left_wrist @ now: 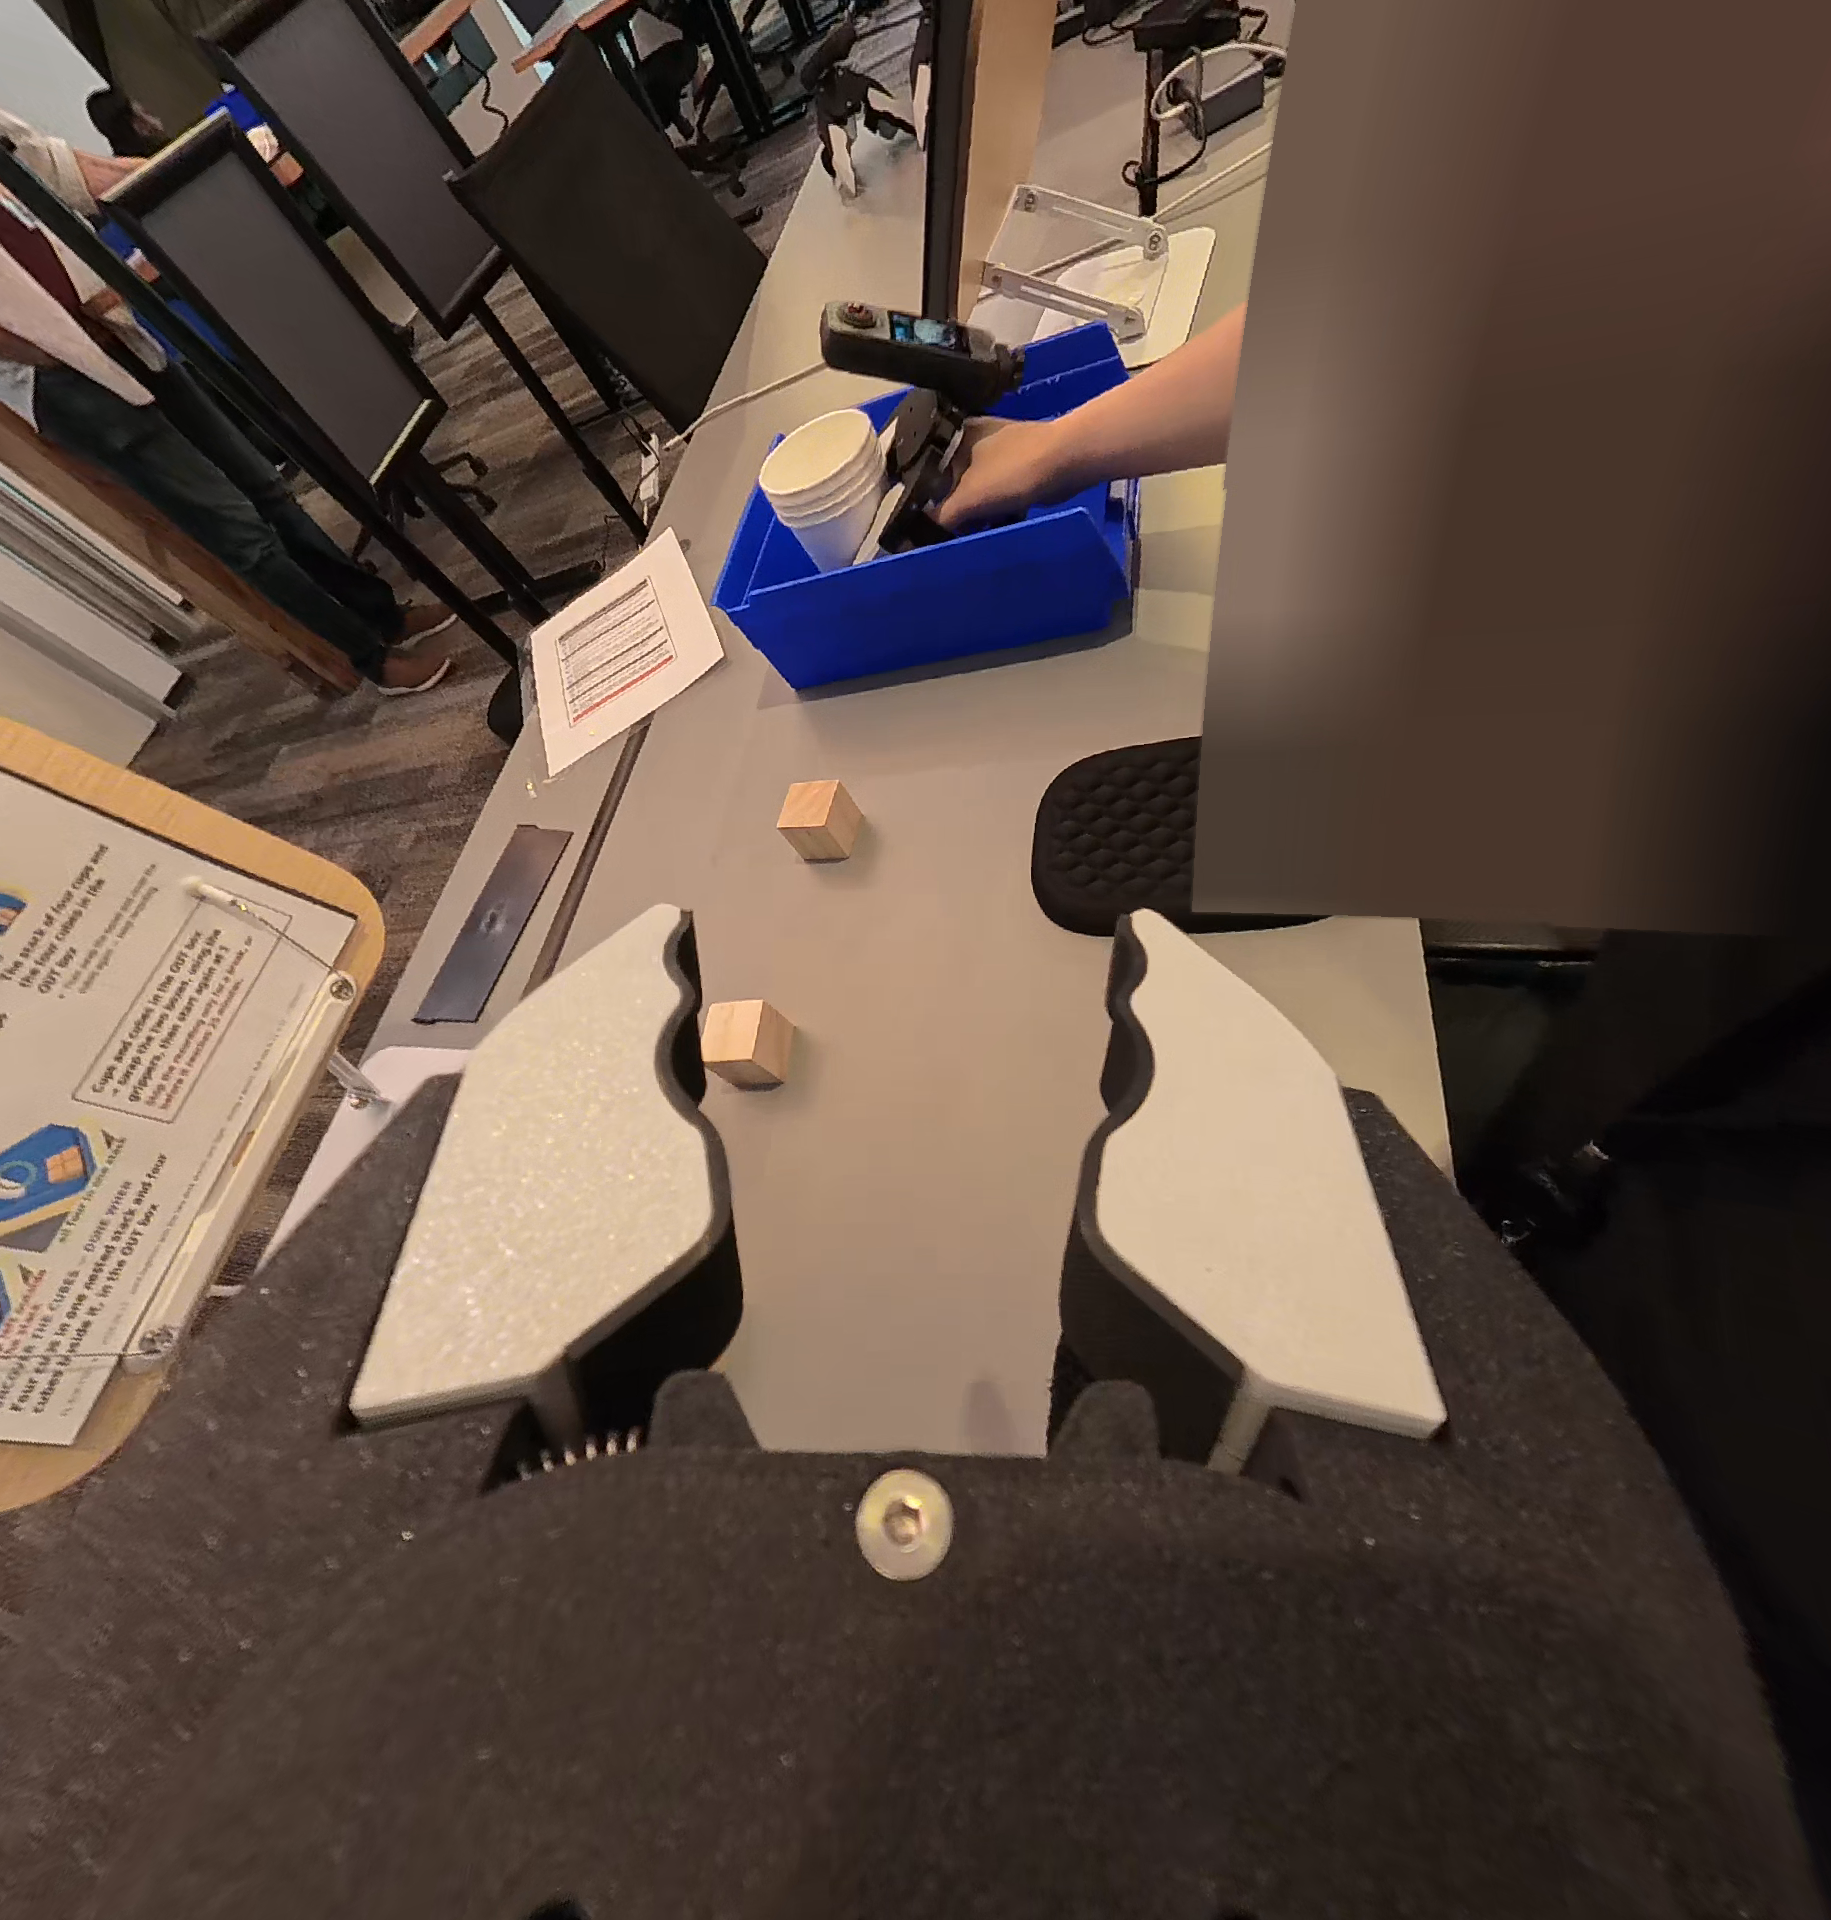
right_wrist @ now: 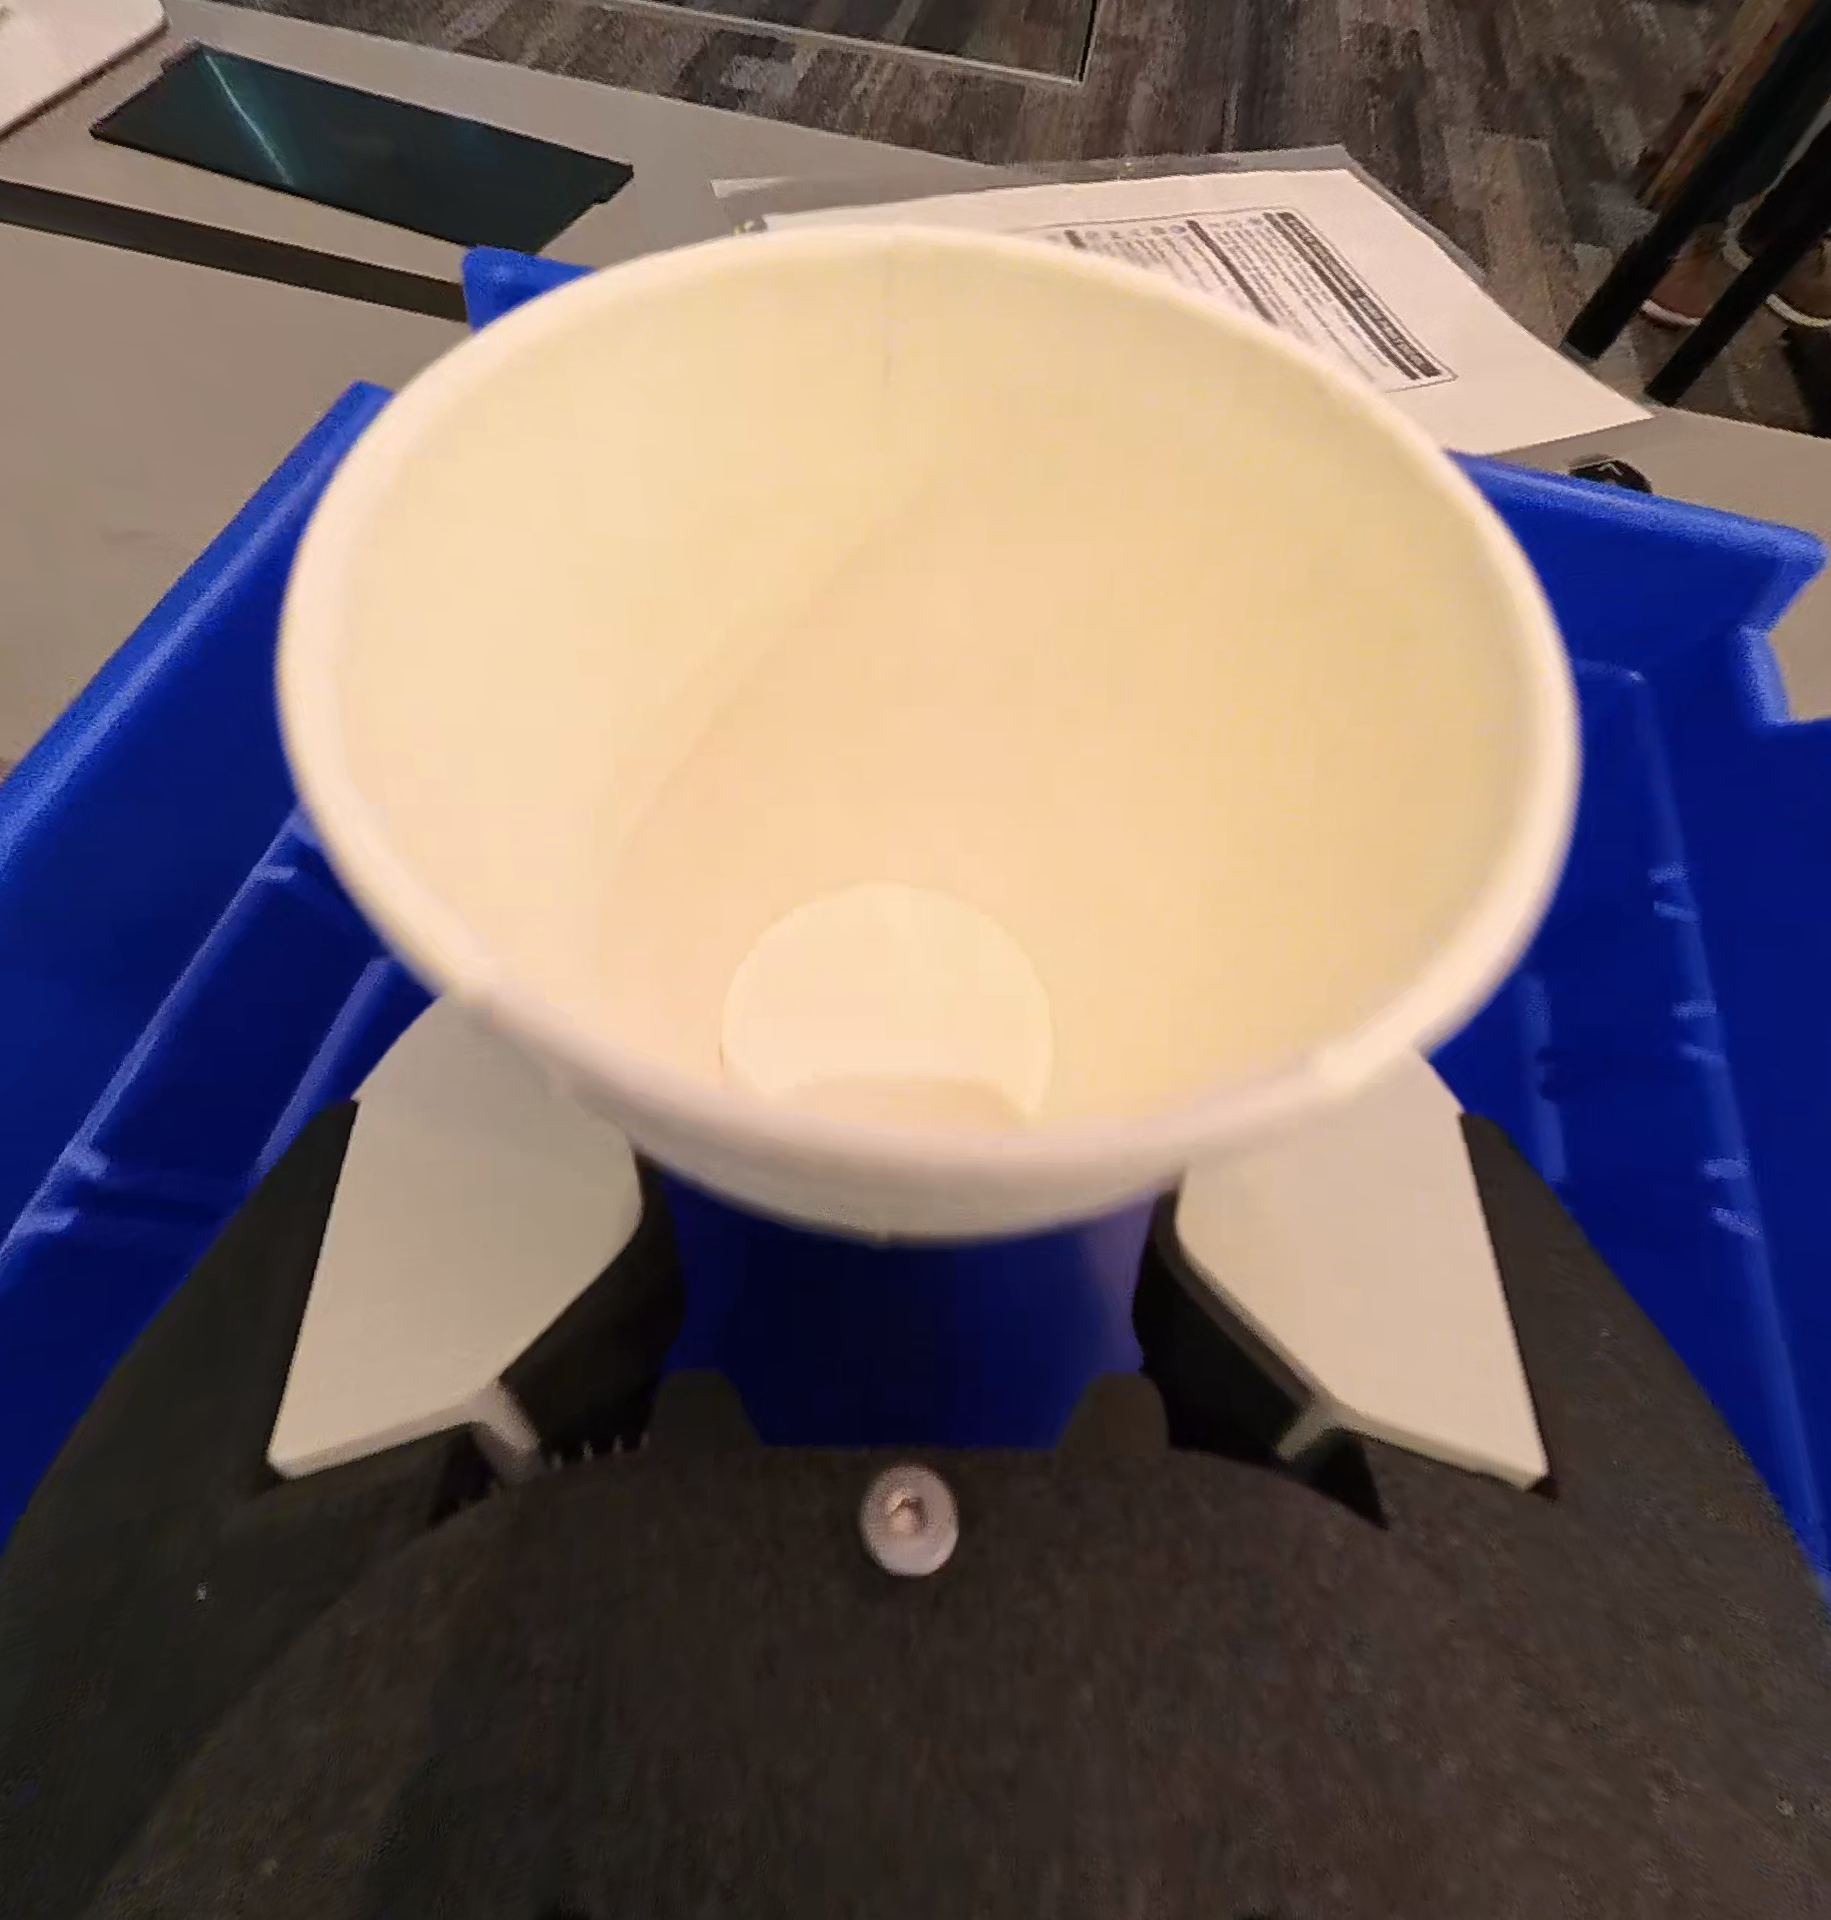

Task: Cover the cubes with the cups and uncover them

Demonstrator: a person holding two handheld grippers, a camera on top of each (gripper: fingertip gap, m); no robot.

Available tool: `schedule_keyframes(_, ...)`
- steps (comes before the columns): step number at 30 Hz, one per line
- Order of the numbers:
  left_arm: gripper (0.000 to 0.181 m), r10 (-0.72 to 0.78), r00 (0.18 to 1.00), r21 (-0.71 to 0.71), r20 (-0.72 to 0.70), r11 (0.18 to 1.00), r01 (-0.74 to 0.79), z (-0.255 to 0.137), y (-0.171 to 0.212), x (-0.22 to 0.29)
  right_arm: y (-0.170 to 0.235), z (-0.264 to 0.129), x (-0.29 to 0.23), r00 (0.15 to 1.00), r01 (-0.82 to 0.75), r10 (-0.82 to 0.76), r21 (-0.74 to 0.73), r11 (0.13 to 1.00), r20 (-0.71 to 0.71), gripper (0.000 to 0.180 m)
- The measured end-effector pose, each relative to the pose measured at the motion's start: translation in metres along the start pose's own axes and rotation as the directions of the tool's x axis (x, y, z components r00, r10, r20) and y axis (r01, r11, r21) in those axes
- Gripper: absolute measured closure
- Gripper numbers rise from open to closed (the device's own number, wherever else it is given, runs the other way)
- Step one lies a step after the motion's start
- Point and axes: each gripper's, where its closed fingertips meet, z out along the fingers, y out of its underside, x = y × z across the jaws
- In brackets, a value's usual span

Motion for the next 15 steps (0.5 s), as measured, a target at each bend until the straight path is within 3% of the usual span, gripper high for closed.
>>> schedule_keyframes(6, 0.104, -0.021, 0.999, -0.008, 0.026, 1.000, 0.021, -0.018, 0.018, 0.002, -0.011, -0.075, -0.001, 0.990, 0.113, -0.111, 0.020, 0.993, -0.092, 0.068)
schedule_keyframes(9, 0.105, -0.060, 0.996, -0.014, 0.063, 0.998, 0.061, -0.028, 0.035, 0.000, -0.051, -0.139, -0.007, 0.935, 0.309, -0.290, 0.068, 0.949, -0.204, 0.074)
schedule_keyframes(11, 0.105, -0.096, 0.991, -0.009, 0.089, 0.995, 0.098, -0.032, 0.046, -0.002, -0.095, -0.179, -0.033, 0.865, 0.470, -0.428, 0.126, 0.873, -0.261, 0.095)
schedule_keyframes(13, 0.105, -0.132, 0.983, -0.010, 0.125, 0.991, 0.134, -0.033, 0.059, -0.006, -0.124, -0.187, -0.090, 0.813, 0.583, -0.565, 0.177, 0.793, -0.143, 0.111)
schedule_keyframes(15, 0.105, -0.166, 0.974, -0.002, 0.157, 0.986, 0.168, -0.032, 0.070, -0.010, -0.116, -0.168, -0.159, 0.718, 0.665, -0.682, 0.155, 0.731, 0.139, 0.119)
